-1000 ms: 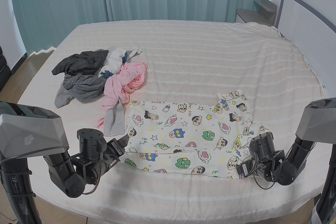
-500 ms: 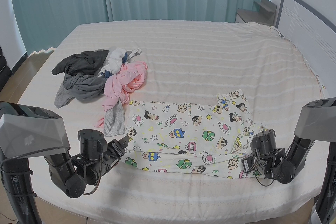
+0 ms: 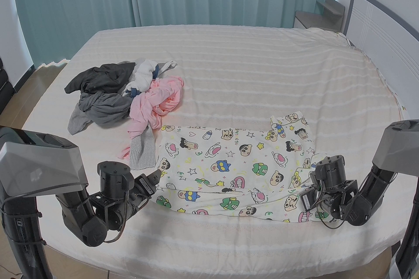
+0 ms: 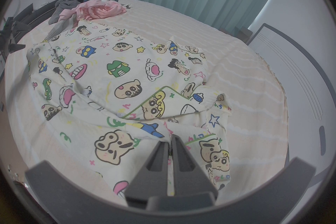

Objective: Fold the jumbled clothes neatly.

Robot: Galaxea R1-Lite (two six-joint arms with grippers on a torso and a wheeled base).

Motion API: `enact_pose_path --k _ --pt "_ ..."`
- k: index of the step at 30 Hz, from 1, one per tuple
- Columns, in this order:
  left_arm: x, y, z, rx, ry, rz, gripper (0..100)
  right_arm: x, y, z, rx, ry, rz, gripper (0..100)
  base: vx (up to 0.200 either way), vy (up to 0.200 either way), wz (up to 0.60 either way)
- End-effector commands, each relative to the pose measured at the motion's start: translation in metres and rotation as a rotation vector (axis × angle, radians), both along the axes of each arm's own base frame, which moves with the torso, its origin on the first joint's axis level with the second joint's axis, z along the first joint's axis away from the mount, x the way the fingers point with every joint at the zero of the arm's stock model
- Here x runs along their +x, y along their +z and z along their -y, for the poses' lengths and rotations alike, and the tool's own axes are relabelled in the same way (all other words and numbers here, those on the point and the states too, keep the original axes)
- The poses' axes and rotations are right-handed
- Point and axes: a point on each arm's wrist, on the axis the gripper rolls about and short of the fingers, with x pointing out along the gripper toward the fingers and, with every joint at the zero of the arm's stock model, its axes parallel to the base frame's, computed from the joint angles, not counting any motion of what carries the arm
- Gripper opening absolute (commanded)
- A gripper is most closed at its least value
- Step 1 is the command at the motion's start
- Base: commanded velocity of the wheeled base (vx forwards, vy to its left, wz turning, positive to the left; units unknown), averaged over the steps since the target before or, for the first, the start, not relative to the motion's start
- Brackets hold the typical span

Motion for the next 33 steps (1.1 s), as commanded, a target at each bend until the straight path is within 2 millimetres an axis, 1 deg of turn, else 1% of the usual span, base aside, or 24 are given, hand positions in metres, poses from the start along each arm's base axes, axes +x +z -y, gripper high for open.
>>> enact_pose_path --k 1,4,9,14,19,23,28,33 --pt "0.000 -0.001 0.000 0.001 0.000 -0.002 100 -0.006 0.015 -0.005 0.000 0.026 0.004 0 0.000 0.000 0.00" --pt "0.000 -0.001 0.000 0.001 0.000 -0.003 100 -0.011 0.021 -0.007 -0.011 0.040 -0.027 0 0.000 0.000 0.00" --pt "0.000 -0.002 0.000 0.002 0.000 -0.006 100 -0.008 0.026 -0.012 -0.014 0.049 -0.040 0 0.000 0.000 0.00" --pt "0.000 -0.002 0.000 0.003 0.000 -0.007 100 -0.012 0.020 -0.022 -0.021 0.077 -0.074 0 0.000 0.000 0.00" --pt "0.000 -0.003 0.000 0.003 0.000 -0.007 100 -0.011 0.013 -0.029 -0.004 0.056 -0.119 0 0.000 0.000 0.00" --pt "0.000 -0.004 0.000 0.004 0.000 -0.010 100 -0.007 0.013 -0.032 0.026 0.007 -0.149 0 0.000 0.000 0.00" --pt "0.001 -0.007 0.001 0.009 -0.001 -0.015 100 0.002 0.021 -0.037 0.068 -0.042 -0.166 0 0.000 0.000 0.00" --pt "0.002 -0.009 0.002 -0.003 -0.002 0.026 100 0.006 0.024 -0.049 0.116 -0.080 -0.190 0 0.000 0.000 0.00"
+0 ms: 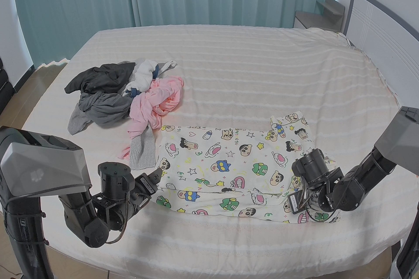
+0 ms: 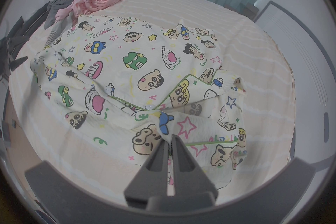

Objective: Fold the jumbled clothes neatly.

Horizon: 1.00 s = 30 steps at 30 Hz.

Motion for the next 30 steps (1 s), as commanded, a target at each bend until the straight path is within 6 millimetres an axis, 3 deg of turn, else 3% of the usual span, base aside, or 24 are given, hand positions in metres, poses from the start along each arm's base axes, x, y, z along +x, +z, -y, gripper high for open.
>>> enact_pose_path --k 1,11,20,21,26,30 --pt "0.000 -0.007 0.000 0.005 0.000 -0.003 100 0.007 0.004 -0.011 0.030 -0.009 0.009 0 0.000 0.000 0.00" --pt "-0.001 -0.012 0.001 0.009 0.007 0.011 100 0.014 0.018 -0.021 0.136 -0.139 -0.098 0 0.000 0.000 0.00" --pt "-0.001 -0.013 0.001 0.010 0.007 0.007 100 0.015 0.005 -0.024 0.173 -0.178 -0.143 0 0.000 0.000 0.00" --pt "-0.001 -0.014 0.001 0.011 0.007 0.005 100 0.016 0.004 -0.024 0.183 -0.185 -0.145 100 0.000 0.000 0.00" --pt "0.000 -0.014 0.001 0.010 0.007 0.007 100 0.011 0.004 -0.020 0.183 -0.199 -0.153 100 0.000 0.000 0.00" --pt "0.000 -0.016 0.001 0.014 0.008 0.000 100 0.006 0.015 -0.014 0.222 -0.226 -0.129 100 0.000 0.000 0.00"
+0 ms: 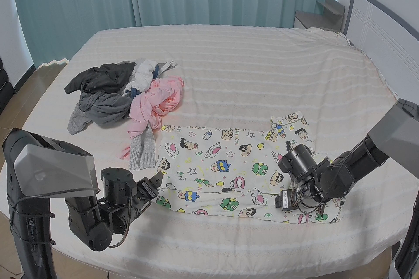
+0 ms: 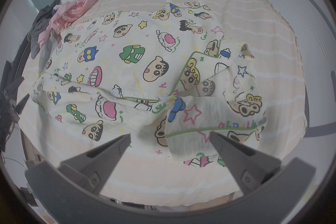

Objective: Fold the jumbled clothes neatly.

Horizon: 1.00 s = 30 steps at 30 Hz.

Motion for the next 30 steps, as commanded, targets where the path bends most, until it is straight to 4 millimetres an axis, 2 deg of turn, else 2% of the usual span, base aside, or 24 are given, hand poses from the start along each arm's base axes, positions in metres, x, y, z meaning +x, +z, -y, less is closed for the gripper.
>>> enact_pose_path --k 1,2,4,5,6,8,11,12,14,16,20,30 --pt "0.000 -0.003 0.000 0.003 0.000 -0.008 100 -0.008 0.017 0.009 0.064 -0.038 0.027 100 0.000 0.000 0.00" --pt "0.000 -0.004 0.000 0.004 0.001 -0.010 100 -0.015 0.026 0.013 0.094 -0.048 0.035 100 0.000 0.000 0.00" --pt "0.000 -0.004 0.000 0.004 0.000 -0.010 100 -0.016 0.027 0.014 0.099 -0.048 0.036 100 0.000 0.000 0.00" --pt "0.000 -0.004 0.000 0.005 0.001 -0.010 100 -0.027 0.039 0.024 0.122 -0.055 0.048 100 0.000 0.000 0.00" --pt "0.000 -0.004 0.000 0.005 0.001 -0.010 100 -0.027 0.039 0.024 0.122 -0.055 0.048 100 0.000 0.000 0.00" --pt "0.000 -0.005 0.000 0.006 0.000 -0.013 100 -0.038 0.051 0.047 0.166 -0.072 0.064 100 0.000 0.000 0.00" --pt "0.000 -0.005 0.000 0.006 0.000 -0.015 100 -0.051 0.051 0.075 0.225 -0.032 0.061 100 0.000 0.000 0.00" --pt "0.000 -0.005 0.000 0.006 0.000 -0.015 100 -0.053 0.051 0.078 0.227 -0.024 0.061 100 0.000 0.000 0.00" --pt "0.000 -0.005 0.000 0.007 0.001 -0.014 100 -0.066 0.042 0.102 0.235 0.059 0.068 100 0.000 0.000 0.00" --pt "0.000 -0.005 0.000 0.007 0.001 -0.014 100 -0.070 0.033 0.116 0.241 0.103 0.073 100 0.000 0.000 0.00" --pt "0.000 -0.007 0.000 0.009 0.001 -0.020 100 -0.063 0.015 0.140 0.242 0.158 0.086 100 0.000 0.000 0.00" --pt "0.000 -0.009 0.000 0.011 0.001 -0.024 100 -0.043 -0.016 0.145 0.262 0.178 0.063 100 0.000 0.000 0.00"
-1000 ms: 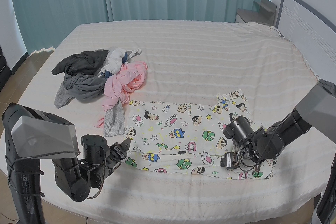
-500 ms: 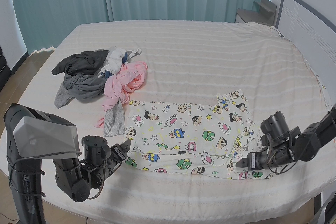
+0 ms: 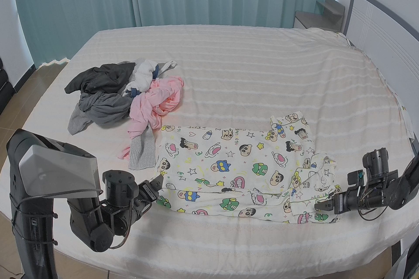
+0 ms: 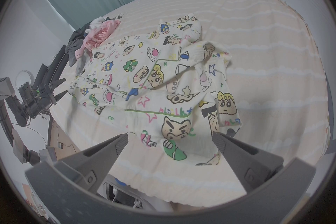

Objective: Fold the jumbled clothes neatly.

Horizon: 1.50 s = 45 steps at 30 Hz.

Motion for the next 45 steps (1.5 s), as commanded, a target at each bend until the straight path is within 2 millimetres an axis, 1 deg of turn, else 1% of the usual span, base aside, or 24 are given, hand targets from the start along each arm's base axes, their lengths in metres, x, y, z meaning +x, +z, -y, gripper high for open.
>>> enact_pose_path --k 1,2,5,11,14,20,21,27,36,42,45 --pt "0.000 -0.001 0.000 0.001 0.001 -0.003 100 0.006 -0.022 0.003 -0.001 -0.007 -0.066 100 0.000 0.000 0.00" --pt "0.000 -0.002 0.000 0.002 0.001 -0.005 100 0.009 -0.028 0.002 0.001 -0.005 -0.060 100 0.000 0.000 0.00" --pt "0.000 -0.002 0.000 0.002 0.001 -0.005 100 0.015 -0.031 0.001 0.014 0.002 -0.026 100 0.000 0.000 0.00" --pt "0.000 -0.006 0.000 0.008 0.000 -0.014 100 0.020 -0.032 0.000 0.045 0.025 0.001 100 0.000 0.000 0.00" --pt "0.001 -0.005 0.000 0.004 0.000 -0.006 100 0.023 -0.035 0.000 0.046 0.022 -0.005 100 0.000 0.000 0.00" --pt "0.001 -0.005 0.000 0.004 0.000 -0.006 100 0.025 -0.035 -0.001 0.047 0.027 -0.001 100 0.000 0.000 0.00" --pt "0.001 -0.005 0.000 0.004 0.000 -0.006 100 0.027 -0.034 -0.001 0.049 0.027 0.003 0 0.000 0.000 0.00" --pt "0.001 -0.005 0.000 0.004 0.000 -0.006 100 0.029 -0.034 -0.002 0.052 0.025 0.010 0 0.000 0.000 0.00" --pt "0.001 -0.005 0.000 0.004 0.000 -0.006 100 0.026 -0.030 -0.001 0.058 0.025 0.015 0 0.000 0.000 0.00" --pt "0.001 -0.005 0.000 0.005 -0.001 -0.006 100 0.026 -0.017 0.000 0.096 0.017 0.029 0 0.000 0.000 0.00" --pt "0.001 -0.005 0.000 0.005 -0.001 -0.006 100 0.022 -0.009 0.000 0.109 0.024 -0.011 0 0.000 0.000 0.00"
